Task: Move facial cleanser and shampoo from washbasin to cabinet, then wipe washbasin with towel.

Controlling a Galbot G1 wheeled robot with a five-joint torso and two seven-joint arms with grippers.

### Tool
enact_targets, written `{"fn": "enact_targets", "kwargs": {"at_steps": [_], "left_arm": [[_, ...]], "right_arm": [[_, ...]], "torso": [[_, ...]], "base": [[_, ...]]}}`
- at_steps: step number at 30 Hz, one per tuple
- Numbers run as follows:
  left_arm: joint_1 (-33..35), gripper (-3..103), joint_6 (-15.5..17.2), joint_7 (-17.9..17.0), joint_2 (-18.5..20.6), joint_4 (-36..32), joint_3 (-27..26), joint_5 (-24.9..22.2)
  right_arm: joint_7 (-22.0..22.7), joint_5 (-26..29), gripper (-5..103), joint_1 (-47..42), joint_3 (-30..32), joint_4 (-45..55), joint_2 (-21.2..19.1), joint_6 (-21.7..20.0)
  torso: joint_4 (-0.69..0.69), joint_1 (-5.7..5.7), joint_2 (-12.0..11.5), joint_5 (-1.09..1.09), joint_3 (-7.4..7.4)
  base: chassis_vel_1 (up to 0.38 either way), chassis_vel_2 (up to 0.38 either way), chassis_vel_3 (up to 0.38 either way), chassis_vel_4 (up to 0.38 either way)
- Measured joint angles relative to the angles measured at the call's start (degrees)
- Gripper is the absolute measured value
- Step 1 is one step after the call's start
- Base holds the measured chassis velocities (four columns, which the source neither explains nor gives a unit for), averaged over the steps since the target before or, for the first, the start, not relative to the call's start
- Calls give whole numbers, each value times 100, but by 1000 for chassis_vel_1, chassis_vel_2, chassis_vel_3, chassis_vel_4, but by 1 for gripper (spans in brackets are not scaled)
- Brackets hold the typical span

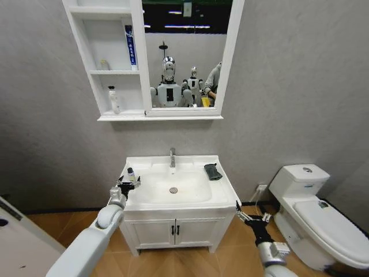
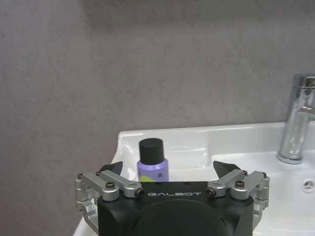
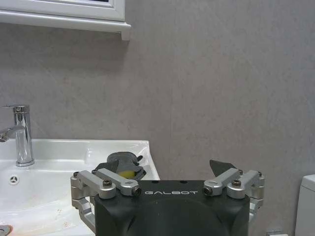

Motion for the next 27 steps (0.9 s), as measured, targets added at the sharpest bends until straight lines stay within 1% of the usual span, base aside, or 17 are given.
{"fn": "enact_targets", "kwargs": {"at_steps": [1, 2, 4, 7, 10, 18, 23, 27], "left_arm": [[0, 100, 0, 0, 0, 0, 0, 0], [-118, 100, -79, -23, -78, 216, -2, 86], [-300, 100, -140, -55, -208, 582, -29, 165], [-343, 100, -148, -62, -250, 708, -40, 188], [-368, 100, -170, -75, -312, 977, -82, 254], [-450, 100, -205, 12, -319, 1141, -111, 224], [-525, 100, -139, 57, -323, 1152, -24, 190], [-600, 100, -91, 56, -397, 1263, -20, 202]], "right_arm": [[0, 0, 100, 0, 0, 0, 0, 0], [-8, 9, 100, 7, 2, -25, -13, 0], [-12, 23, 100, 21, 2, -57, -18, -1], [-14, 25, 100, 30, -6, -74, -40, -3], [-21, 53, 100, 42, -4, -111, -110, -9], [-23, 74, 100, 62, -14, -145, -108, -11], [-22, 94, 100, 116, -50, -208, -135, -20], [-16, 166, 100, 157, -56, -243, -213, -28]], "torso": [[0, 0, 0, 0, 0], [0, 2, 0, 0, 0], [0, 2, 0, 1, 0], [-1, 3, 0, 0, 0], [0, 2, 0, 0, 0], [0, 2, 0, 0, 0], [0, 2, 0, 1, 0], [0, 2, 0, 0, 0]], "base": [[0, 0, 0, 0], [0, 0, 0, 0], [0, 0, 0, 0], [0, 0, 0, 0], [0, 0, 0, 0], [0, 0, 0, 0], [0, 0, 0, 0], [0, 0, 0, 0]]}}
